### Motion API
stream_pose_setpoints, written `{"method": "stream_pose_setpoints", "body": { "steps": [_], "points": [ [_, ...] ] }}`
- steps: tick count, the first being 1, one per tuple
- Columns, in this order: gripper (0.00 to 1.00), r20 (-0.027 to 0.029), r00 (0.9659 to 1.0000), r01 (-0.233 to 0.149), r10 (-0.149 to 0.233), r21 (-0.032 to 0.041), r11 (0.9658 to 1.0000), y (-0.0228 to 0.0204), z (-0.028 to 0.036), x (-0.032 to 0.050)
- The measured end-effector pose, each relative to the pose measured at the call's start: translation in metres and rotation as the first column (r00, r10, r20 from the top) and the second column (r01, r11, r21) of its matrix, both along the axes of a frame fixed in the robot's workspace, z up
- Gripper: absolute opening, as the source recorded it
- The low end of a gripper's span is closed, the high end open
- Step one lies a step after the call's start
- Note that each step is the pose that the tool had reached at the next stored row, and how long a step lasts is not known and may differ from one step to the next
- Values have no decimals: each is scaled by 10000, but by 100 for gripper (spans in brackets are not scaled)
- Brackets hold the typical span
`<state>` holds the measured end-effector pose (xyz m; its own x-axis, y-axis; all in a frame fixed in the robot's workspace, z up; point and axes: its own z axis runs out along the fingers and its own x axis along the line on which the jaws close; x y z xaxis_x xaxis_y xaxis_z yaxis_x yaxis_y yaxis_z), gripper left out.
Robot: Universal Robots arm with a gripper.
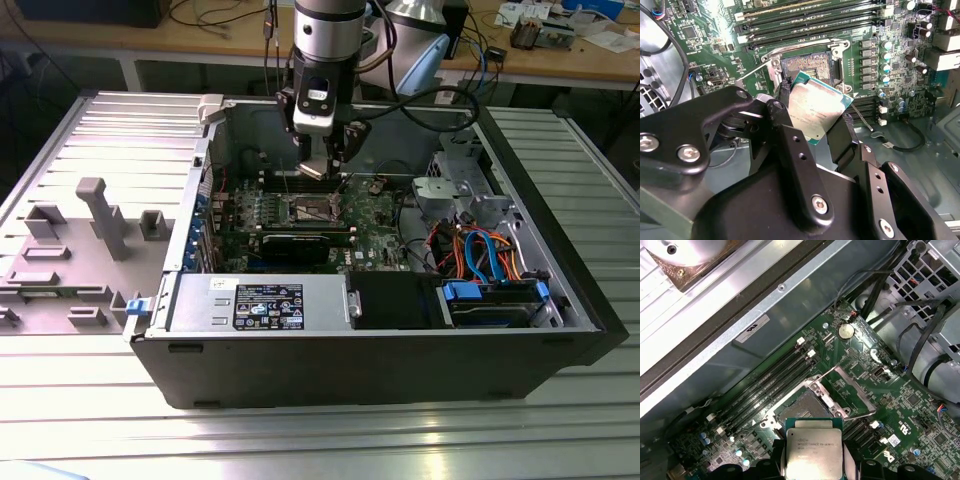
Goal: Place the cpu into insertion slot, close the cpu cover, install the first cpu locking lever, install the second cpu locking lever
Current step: 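Place the cpu into insertion slot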
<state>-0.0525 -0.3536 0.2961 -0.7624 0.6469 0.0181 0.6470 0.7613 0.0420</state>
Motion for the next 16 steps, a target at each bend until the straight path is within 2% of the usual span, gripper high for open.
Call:
{"method": "stream_pose_setpoints", "body": {
  "steps": [16],
  "points": [
    [55,0,9994,350,-350,0,9994,0,-1,0]
  ]
}}
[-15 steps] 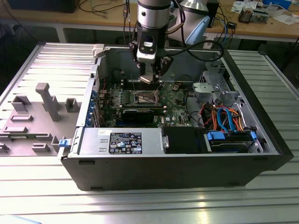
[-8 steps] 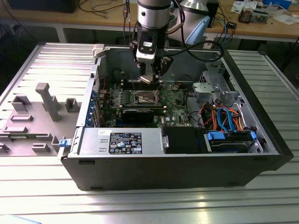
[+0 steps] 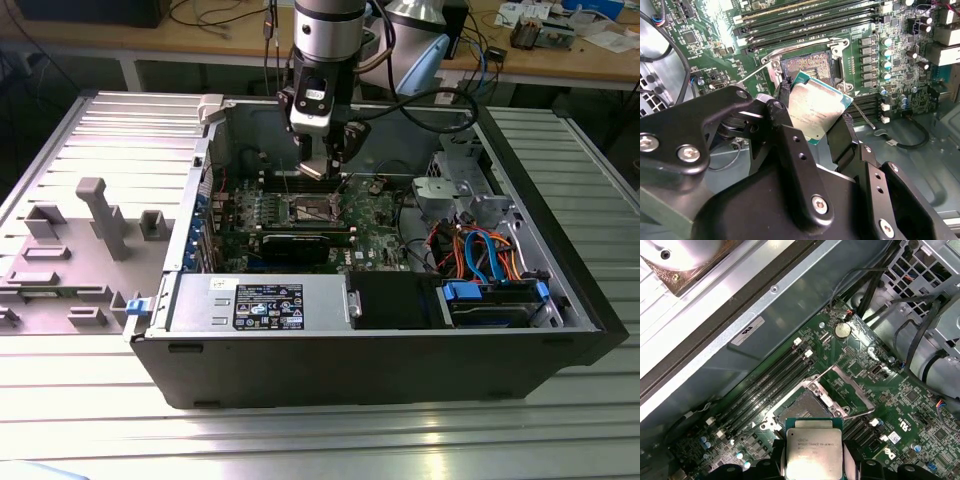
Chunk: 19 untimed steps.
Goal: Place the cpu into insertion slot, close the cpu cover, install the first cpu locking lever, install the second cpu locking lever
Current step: 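Place the cpu into insertion slot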
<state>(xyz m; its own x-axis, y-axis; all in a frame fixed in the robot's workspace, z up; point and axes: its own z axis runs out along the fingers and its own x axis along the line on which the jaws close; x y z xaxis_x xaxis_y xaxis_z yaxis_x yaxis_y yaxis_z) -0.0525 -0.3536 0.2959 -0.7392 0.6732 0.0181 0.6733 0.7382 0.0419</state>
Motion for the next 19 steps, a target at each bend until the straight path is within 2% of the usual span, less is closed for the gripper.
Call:
{"method": "stream_pose_setpoints", "body": {
  "steps": [19],
  "points": [
    [55,0,9995,311,-311,0,9995,0,-2,0]
  ]
}}
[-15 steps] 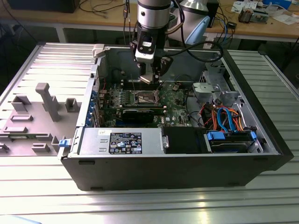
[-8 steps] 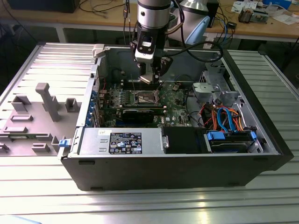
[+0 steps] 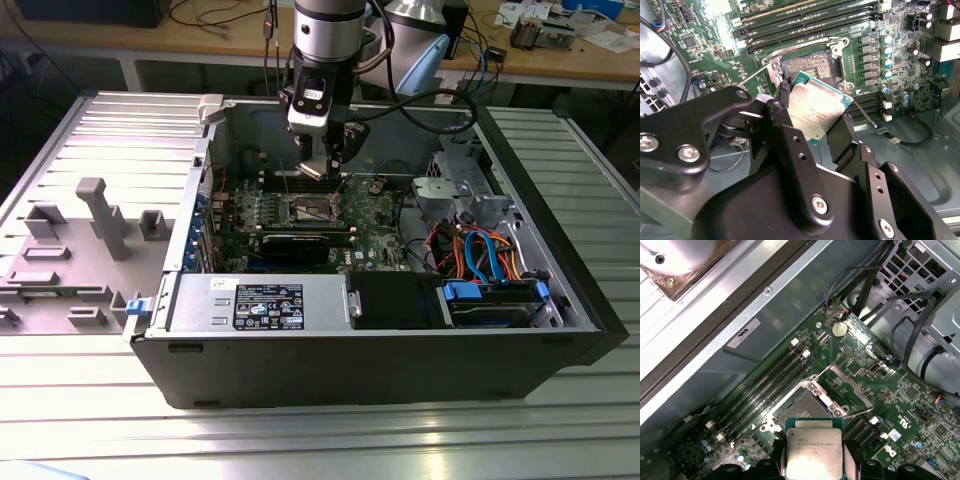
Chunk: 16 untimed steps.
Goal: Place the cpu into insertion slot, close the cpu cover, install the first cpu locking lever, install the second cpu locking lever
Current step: 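Place the cpu into insertion slot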
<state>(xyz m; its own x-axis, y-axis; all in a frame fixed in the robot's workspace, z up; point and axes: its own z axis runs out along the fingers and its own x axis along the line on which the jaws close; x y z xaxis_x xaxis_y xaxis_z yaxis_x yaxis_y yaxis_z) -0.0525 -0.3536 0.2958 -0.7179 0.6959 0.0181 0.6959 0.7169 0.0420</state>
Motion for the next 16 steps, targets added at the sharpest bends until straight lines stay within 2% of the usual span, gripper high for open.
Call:
{"method": "stream_pose_setpoints", "body": {
  "steps": [16],
  "points": [
    [55,0,9997,252,-252,0,9997,0,-1,0]
  ]
}}
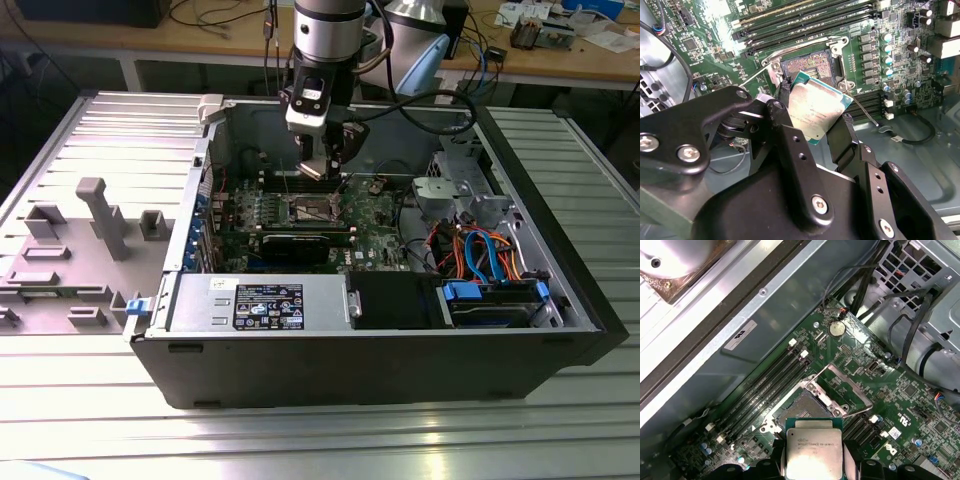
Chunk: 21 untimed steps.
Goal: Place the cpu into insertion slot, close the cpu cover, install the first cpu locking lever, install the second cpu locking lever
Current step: 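Place the cpu into insertion slot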
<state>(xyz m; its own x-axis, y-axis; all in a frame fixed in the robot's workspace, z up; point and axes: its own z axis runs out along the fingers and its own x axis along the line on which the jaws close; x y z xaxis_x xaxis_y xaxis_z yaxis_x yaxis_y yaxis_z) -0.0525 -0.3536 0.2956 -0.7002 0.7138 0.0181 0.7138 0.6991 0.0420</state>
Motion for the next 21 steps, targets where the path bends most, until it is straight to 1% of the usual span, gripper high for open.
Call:
{"method": "stream_pose_setpoints", "body": {
  "steps": [21],
  "points": [
    [55,0,9994,357,-357,0,9994,0,-2,0]
  ]
}}
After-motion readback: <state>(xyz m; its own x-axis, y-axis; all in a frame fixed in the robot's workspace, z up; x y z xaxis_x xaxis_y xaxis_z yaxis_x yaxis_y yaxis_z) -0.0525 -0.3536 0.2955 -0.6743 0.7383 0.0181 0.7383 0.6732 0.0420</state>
